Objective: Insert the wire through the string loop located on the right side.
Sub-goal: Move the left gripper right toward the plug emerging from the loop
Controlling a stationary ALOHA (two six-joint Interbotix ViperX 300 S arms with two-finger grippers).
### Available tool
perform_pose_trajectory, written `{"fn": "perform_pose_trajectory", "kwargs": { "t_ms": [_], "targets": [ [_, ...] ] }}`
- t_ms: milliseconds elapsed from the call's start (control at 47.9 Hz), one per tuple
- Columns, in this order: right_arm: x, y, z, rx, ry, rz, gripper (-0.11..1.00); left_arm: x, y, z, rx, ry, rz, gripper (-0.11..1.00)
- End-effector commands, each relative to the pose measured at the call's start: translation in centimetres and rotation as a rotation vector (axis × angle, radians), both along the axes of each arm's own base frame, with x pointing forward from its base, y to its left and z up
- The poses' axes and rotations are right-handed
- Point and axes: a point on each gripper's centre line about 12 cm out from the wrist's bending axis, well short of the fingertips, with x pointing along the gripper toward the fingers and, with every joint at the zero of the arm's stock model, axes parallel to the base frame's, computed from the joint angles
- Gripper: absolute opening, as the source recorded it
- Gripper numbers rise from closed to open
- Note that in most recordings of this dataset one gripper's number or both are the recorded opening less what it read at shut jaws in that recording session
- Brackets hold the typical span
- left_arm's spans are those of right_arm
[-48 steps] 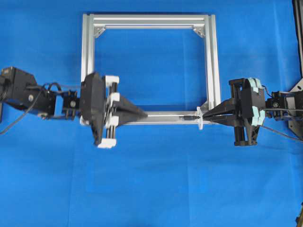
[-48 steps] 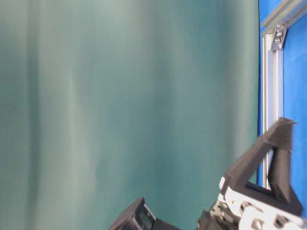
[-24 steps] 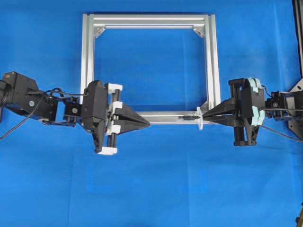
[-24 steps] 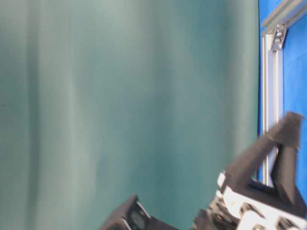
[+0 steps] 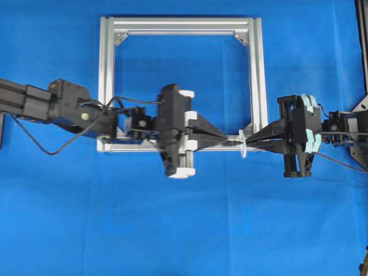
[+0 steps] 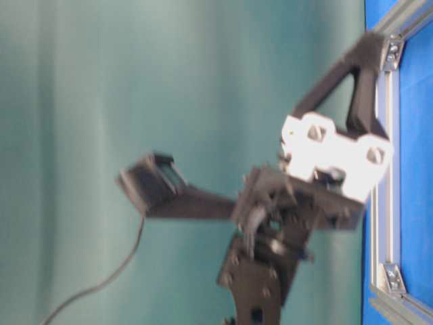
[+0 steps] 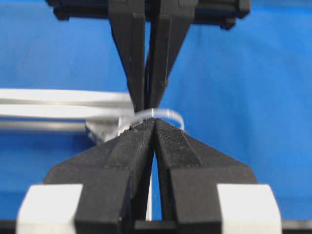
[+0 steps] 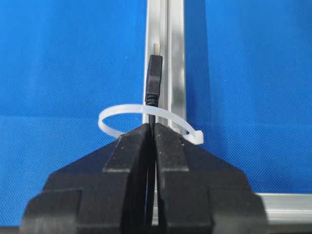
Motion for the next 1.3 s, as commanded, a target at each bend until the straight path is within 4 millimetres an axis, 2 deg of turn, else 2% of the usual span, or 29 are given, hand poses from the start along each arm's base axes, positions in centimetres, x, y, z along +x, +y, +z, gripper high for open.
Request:
{"fn": "perform_pose_trajectory", "kwargs": {
  "t_ms": [0, 585, 690, 878, 940, 1128, 1275],
  "targets": [
    [0.6, 0.1, 0.7, 0.000, -0.031, 0.001, -0.04, 1.2, 0.1, 2.0, -0.004, -0.044, 0.003, 0.00],
    [0.6, 0.1, 0.7, 0.000, -0.032, 0.002, -0.04, 1.5, 0.0, 1.8, -0.004, -0.037, 0.002, 0.01],
    [0.6, 0.1, 0.7, 0.001, -0.034, 0.001, -0.04, 1.5, 0.0, 1.9, -0.004, -0.038, 0.001, 0.19],
    [0.6, 0.1, 0.7, 0.001, -0.032, 0.001, -0.04, 1.5, -0.2, 1.8, -0.002, -0.035, -0.004, 0.75],
    [0.6, 0.1, 0.7, 0.001, -0.032, 0.001, -0.04, 1.5, -0.1, 1.8, -0.004, -0.035, -0.001, 0.88],
    [0.6, 0.1, 0.7, 0.000, -0.031, 0.001, -0.04, 1.6, -0.2, 1.6, -0.005, -0.034, -0.002, 0.90],
    [0.6, 0.1, 0.6, -0.001, -0.031, 0.002, -0.04, 2.1, -0.2, -0.4, -0.002, 0.003, -0.001, 0.90]
  ]
}}
